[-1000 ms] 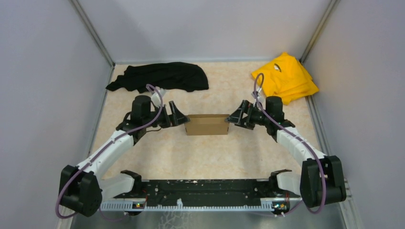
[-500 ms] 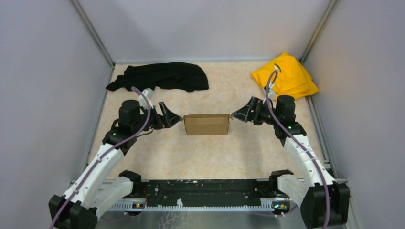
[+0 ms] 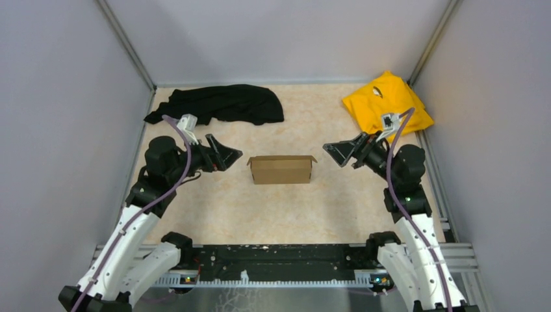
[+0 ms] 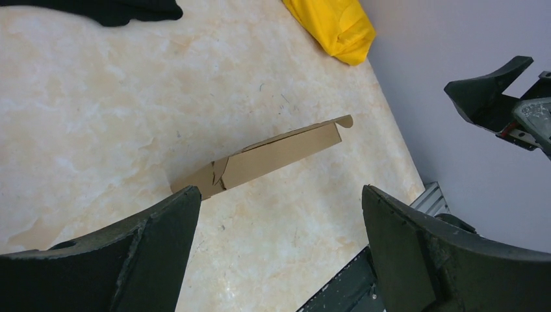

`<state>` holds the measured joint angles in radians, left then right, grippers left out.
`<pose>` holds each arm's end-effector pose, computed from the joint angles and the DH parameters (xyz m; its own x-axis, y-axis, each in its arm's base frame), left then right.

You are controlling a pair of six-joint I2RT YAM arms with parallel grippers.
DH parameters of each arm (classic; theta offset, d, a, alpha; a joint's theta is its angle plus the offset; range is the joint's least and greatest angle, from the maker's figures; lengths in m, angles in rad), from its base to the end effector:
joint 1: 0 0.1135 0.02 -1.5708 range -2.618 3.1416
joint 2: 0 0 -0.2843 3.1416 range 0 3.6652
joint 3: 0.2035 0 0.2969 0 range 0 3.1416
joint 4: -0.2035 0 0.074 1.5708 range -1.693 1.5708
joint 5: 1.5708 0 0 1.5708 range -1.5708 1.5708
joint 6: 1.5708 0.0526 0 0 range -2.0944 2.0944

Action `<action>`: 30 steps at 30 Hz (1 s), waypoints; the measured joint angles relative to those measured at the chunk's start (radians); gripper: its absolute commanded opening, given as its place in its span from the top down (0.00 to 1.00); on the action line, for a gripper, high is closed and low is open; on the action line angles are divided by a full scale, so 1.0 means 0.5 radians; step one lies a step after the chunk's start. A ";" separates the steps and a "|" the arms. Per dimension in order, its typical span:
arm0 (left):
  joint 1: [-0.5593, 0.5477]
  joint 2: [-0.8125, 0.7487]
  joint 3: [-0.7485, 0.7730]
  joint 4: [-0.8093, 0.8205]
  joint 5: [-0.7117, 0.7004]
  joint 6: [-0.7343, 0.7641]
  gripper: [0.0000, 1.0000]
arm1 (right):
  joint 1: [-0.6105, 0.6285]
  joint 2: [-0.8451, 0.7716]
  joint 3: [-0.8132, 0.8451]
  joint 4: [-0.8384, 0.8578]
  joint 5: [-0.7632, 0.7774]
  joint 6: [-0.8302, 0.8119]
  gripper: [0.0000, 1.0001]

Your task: Fold the paper box

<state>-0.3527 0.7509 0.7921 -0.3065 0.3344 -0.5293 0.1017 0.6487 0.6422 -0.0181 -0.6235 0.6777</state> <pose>0.2001 -0.0920 0.3470 -0.5272 -0.3142 -0.7895 0.4140 0.7165 -0.5615 0.1971 0.0510 0.3405 -0.4348 0.4673 -0.7698 -0.5012 0.5846 0.6380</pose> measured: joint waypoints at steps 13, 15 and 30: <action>0.000 0.439 0.187 0.304 0.040 0.271 0.01 | 0.217 0.509 0.327 -0.330 0.343 -0.597 0.34; 0.000 0.445 0.156 0.357 -0.024 0.314 0.01 | 0.407 0.542 0.329 -0.380 0.565 -0.721 0.36; -0.455 0.611 -0.011 0.652 -0.533 0.478 0.04 | 0.765 0.380 -0.129 -0.026 1.241 -1.058 0.68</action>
<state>-0.5800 1.0565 0.7864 0.0196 0.0681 -0.2905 0.4843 0.8387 0.5777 -0.0311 -0.0029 0.1486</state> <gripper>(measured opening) 0.950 0.348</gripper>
